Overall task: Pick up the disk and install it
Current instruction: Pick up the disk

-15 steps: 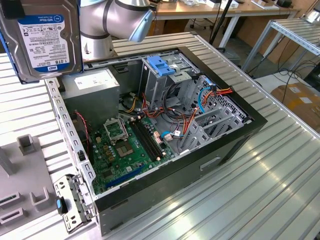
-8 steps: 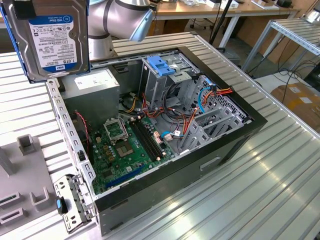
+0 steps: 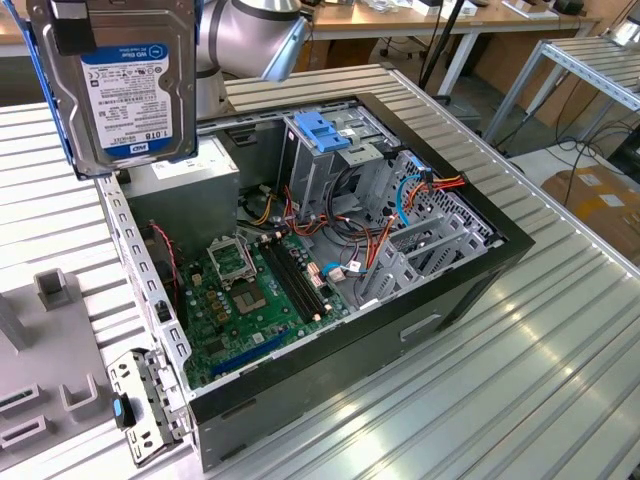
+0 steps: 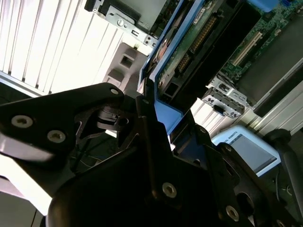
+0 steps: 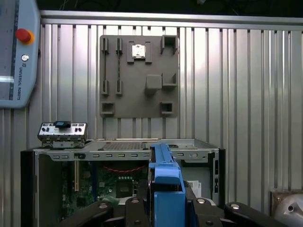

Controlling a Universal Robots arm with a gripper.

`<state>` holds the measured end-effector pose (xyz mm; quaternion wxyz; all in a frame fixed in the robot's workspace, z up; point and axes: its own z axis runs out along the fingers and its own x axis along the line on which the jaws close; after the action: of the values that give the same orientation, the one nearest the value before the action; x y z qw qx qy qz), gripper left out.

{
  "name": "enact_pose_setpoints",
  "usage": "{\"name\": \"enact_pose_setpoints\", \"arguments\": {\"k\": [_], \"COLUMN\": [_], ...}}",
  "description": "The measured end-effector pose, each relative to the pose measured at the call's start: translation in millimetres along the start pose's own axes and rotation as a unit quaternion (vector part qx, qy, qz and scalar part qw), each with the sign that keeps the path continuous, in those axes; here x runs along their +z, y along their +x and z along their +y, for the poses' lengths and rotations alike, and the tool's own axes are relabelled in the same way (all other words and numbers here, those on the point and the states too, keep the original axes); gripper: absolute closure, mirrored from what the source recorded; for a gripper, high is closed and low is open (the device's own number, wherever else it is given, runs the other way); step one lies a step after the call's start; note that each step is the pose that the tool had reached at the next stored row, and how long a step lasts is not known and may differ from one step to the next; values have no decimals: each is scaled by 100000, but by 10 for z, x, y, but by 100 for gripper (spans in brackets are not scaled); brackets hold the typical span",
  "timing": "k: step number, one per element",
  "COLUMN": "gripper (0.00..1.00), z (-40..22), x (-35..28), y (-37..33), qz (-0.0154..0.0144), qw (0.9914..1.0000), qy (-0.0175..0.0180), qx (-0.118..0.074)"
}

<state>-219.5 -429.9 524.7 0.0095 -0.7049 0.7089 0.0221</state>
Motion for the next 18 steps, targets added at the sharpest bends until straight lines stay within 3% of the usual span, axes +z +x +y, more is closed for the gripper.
{"name": "enact_pose_setpoints", "arguments": {"k": [13, 18], "gripper": [63, 63], "z": [-17, -63], "x": [0, 0], "y": [7, 7], "qz": [-1, 1], "qw": [100000, 100000], "qy": [0, -1], "qx": [3, 2]}}
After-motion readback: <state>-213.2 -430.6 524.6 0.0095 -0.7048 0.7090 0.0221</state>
